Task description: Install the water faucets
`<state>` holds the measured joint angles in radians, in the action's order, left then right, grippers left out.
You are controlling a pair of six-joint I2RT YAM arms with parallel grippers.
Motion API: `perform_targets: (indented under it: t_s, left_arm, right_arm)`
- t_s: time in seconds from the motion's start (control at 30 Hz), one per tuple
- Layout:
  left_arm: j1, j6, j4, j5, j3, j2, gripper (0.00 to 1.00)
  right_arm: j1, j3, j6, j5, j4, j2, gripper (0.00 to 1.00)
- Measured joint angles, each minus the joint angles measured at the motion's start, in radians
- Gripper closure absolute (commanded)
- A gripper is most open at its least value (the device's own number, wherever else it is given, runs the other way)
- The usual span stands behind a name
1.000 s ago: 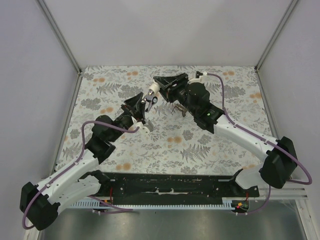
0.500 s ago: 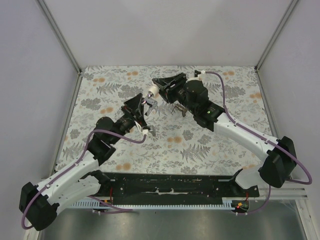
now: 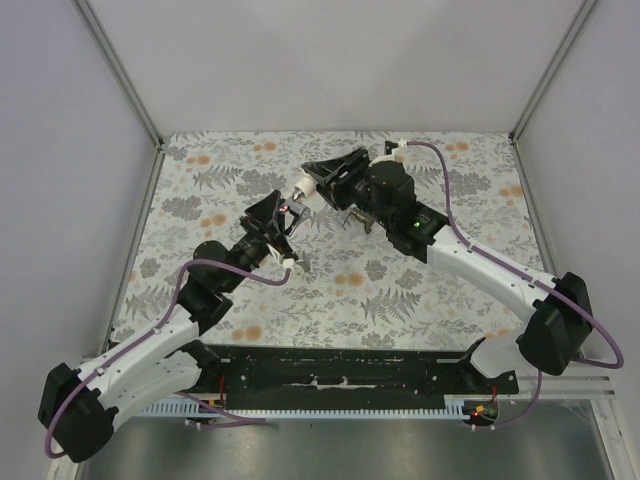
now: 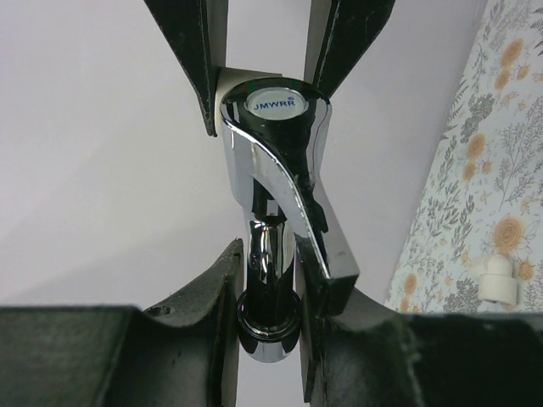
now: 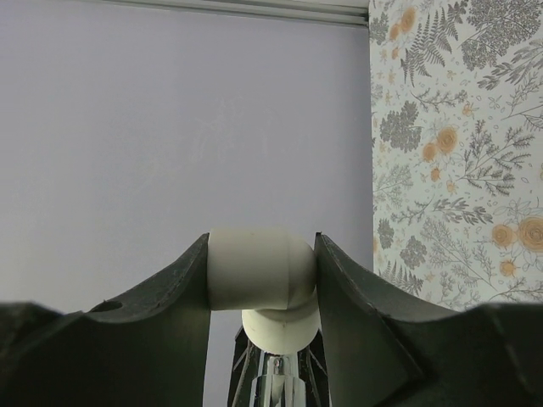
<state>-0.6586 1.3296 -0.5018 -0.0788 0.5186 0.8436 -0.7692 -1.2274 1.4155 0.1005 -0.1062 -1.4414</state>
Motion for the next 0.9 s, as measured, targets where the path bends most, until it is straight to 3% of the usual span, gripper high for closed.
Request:
perform_targets:
  t_s: [0.37, 0.7, 0.9]
  left_arm:
    - [0.0, -0.154, -0.065, 0.019, -0.065, -0.01, 0.98]
    - [0.0, -0.517, -0.111, 0.06, -0.124, -0.038, 0.98]
    - [0.0, -0.851, -0.116, 0.097, -0.132, -0.049, 0.98]
  right_arm:
    - [-0.001, 0.0, -0.024, -0.03, 0.018, -0.013, 0.35]
    - [-0.007, 0.0, -0.034, -0.07, 0.01, -0.013, 0.13]
    - [-0.002, 0.0, -0.101, -0.109, 0.01, -0.013, 0.04]
